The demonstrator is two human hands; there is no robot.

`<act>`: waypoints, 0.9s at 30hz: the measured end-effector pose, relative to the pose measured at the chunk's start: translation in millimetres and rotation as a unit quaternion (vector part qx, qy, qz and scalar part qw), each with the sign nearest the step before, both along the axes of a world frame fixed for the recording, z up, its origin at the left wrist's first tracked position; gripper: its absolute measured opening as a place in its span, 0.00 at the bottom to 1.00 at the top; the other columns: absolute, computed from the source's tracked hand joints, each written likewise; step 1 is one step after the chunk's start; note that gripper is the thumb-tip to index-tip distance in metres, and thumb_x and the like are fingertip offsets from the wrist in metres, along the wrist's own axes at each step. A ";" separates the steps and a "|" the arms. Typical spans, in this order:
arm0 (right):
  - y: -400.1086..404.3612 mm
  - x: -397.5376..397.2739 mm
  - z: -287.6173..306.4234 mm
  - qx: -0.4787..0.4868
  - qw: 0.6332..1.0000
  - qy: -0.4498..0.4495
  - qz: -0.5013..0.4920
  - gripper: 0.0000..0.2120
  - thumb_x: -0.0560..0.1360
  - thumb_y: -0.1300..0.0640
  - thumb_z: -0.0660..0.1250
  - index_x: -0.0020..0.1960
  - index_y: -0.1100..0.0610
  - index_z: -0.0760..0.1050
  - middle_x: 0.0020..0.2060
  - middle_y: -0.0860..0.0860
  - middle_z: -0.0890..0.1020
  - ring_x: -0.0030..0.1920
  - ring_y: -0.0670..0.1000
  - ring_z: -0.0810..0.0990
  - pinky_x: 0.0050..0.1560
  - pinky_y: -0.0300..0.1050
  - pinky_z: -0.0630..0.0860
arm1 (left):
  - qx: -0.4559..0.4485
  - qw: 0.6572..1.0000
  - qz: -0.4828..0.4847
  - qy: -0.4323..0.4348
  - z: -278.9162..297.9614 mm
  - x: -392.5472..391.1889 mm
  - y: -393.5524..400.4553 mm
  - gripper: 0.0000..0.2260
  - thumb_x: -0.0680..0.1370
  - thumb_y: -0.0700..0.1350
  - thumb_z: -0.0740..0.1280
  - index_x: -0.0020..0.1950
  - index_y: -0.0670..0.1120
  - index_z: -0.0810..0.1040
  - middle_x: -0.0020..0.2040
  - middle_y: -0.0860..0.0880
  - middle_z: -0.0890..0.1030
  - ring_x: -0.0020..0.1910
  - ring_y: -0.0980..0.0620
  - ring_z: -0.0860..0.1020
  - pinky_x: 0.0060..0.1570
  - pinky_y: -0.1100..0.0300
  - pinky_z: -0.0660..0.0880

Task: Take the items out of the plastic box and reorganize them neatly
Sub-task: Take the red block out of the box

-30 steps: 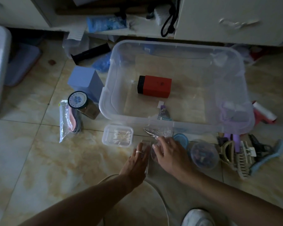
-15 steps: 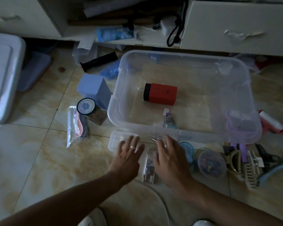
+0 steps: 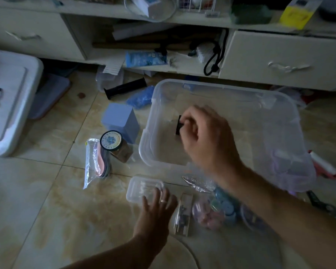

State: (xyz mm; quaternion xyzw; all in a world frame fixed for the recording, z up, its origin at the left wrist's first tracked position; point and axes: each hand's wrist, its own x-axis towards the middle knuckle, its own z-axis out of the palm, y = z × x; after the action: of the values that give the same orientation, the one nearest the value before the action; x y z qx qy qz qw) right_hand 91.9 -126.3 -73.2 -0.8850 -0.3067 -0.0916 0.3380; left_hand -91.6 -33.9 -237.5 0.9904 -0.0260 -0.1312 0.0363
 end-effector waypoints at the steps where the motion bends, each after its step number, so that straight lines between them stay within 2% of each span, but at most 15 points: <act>1: 1.7 36.1 -10.8 -0.040 0.999 0.012 -0.014 0.05 0.77 0.55 0.62 0.48 0.54 0.76 0.43 0.50 0.79 0.42 0.50 0.78 0.40 0.46 0.78 | -0.033 0.998 -0.043 -0.038 11.3 1.0 -13.2 0.32 0.56 0.53 0.74 0.58 0.45 0.76 0.60 0.40 0.74 0.55 0.39 0.78 0.46 0.47 0.78; 3: 3.5 101.3 -47.8 -0.187 0.978 0.091 -0.017 0.10 0.78 0.53 0.64 0.57 0.53 0.76 0.54 0.52 0.80 0.56 0.55 0.79 0.54 0.51 0.78 | -0.113 0.976 -0.128 -0.134 35.5 11.6 -36.5 0.18 0.64 0.54 0.69 0.49 0.47 0.79 0.52 0.44 0.78 0.45 0.45 0.79 0.39 0.58 0.76; 5: -0.4 140.9 -91.8 -0.326 0.929 0.175 -0.010 0.25 0.77 0.51 0.67 0.72 0.54 0.68 0.69 0.55 0.72 0.69 0.57 0.71 0.67 0.52 0.72 | -0.150 0.943 -0.195 -0.226 58.1 31.0 -49.3 0.10 0.71 0.51 0.67 0.48 0.48 0.77 0.48 0.46 0.80 0.44 0.46 0.77 0.38 0.59 0.73; 7: -8.1 155.7 -127.9 -0.401 0.889 0.222 0.001 0.38 0.76 0.48 0.69 0.80 0.53 0.54 0.78 0.56 0.59 0.76 0.59 0.61 0.73 0.56 0.65 | -0.184 0.915 -0.195 -0.301 78.2 52.8 -48.0 0.06 0.75 0.48 0.66 0.48 0.47 0.77 0.47 0.46 0.79 0.43 0.46 0.75 0.39 0.57 0.70; 9: -16.1 157.1 -157.4 -0.439 0.863 0.251 0.009 0.46 0.75 0.45 0.70 0.82 0.50 0.43 0.80 0.53 0.48 0.79 0.59 0.51 0.74 0.58 0.60 | -0.200 0.908 -0.170 -0.326 91.6 72.3 -36.3 0.06 0.76 0.47 0.66 0.50 0.46 0.76 0.47 0.45 0.77 0.43 0.47 0.73 0.39 0.55 0.69; 10: -18.3 154.6 -168.8 -0.449 0.858 0.251 0.004 0.50 0.74 0.43 0.70 0.81 0.50 0.39 0.80 0.53 0.45 0.79 0.60 0.48 0.74 0.58 0.60 | -0.197 0.910 -0.155 -0.330 95.7 81.0 -28.4 0.06 0.76 0.46 0.66 0.51 0.46 0.75 0.47 0.45 0.76 0.43 0.47 0.73 0.40 0.54 0.69; 12: -19.2 148.0 -182.5 -0.450 0.867 0.214 -0.023 0.53 0.72 0.41 0.73 0.81 0.51 0.40 0.77 0.57 0.52 0.76 0.62 0.54 0.70 0.57 0.65 | -0.186 0.918 -0.121 -0.330 101.1 94.5 -13.7 0.06 0.75 0.44 0.64 0.51 0.46 0.74 0.48 0.46 0.76 0.43 0.49 0.72 0.40 0.55 0.70; 14: -16.1 140.0 -185.9 -0.439 0.877 0.194 -0.038 0.50 0.70 0.44 0.75 0.79 0.54 0.46 0.71 0.59 0.62 0.69 0.63 0.63 0.65 0.57 0.70 | -0.186 0.926 -0.065 -0.323 103.6 104.2 -4.5 0.07 0.74 0.44 0.62 0.50 0.46 0.76 0.48 0.47 0.76 0.44 0.51 0.72 0.40 0.57 0.73; 17: -12.5 128.1 -186.3 -0.407 0.879 0.242 -0.064 0.41 0.67 0.55 0.77 0.72 0.57 0.57 0.66 0.59 0.66 0.65 0.63 0.67 0.59 0.56 0.74 | -0.185 0.940 0.022 -0.285 103.8 116.1 3.8 0.11 0.75 0.46 0.57 0.51 0.47 0.76 0.50 0.49 0.75 0.47 0.52 0.73 0.44 0.57 0.76; 19: -14.9 121.9 -181.6 -0.366 0.881 0.287 -0.086 0.43 0.62 0.56 0.79 0.70 0.56 0.60 0.63 0.58 0.68 0.63 0.63 0.70 0.56 0.54 0.76 | -0.190 0.940 0.077 -0.272 100.5 126.2 9.7 0.13 0.76 0.47 0.53 0.53 0.48 0.75 0.51 0.50 0.75 0.48 0.54 0.72 0.44 0.59 0.76; 21: -18.6 117.1 -166.4 -0.297 0.896 0.319 -0.079 0.45 0.58 0.54 0.80 0.69 0.54 0.62 0.61 0.58 0.70 0.61 0.63 0.73 0.58 0.53 0.76 | -0.205 0.933 0.129 -0.268 97.8 136.5 15.1 0.14 0.77 0.48 0.52 0.56 0.48 0.74 0.52 0.51 0.74 0.47 0.55 0.72 0.42 0.61 0.75; 24: -24.3 115.0 -125.1 -0.231 0.920 0.314 -0.046 0.46 0.59 0.52 0.79 0.71 0.49 0.60 0.60 0.56 0.69 0.61 0.61 0.73 0.60 0.56 0.76 | -0.248 0.905 0.223 -0.265 101.4 150.3 23.5 0.11 0.79 0.47 0.60 0.61 0.49 0.71 0.57 0.51 0.71 0.49 0.55 0.71 0.44 0.61 0.75; 27: -25.7 108.8 -70.2 -0.212 0.939 0.270 -0.022 0.45 0.61 0.50 0.81 0.70 0.45 0.60 0.61 0.53 0.68 0.60 0.56 0.72 0.54 0.52 0.75 | -0.342 0.853 0.312 -0.241 114.1 167.5 40.2 0.25 0.77 0.56 0.67 0.71 0.54 0.62 0.66 0.49 0.65 0.58 0.55 0.70 0.54 0.62 0.72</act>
State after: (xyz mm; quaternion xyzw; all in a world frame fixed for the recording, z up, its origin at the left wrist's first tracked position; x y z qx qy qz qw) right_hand 200.7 -152.0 -143.4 -0.9343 -0.1963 0.2103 0.2104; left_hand 75.9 6.4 -123.4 0.8722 0.2337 0.1469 0.4039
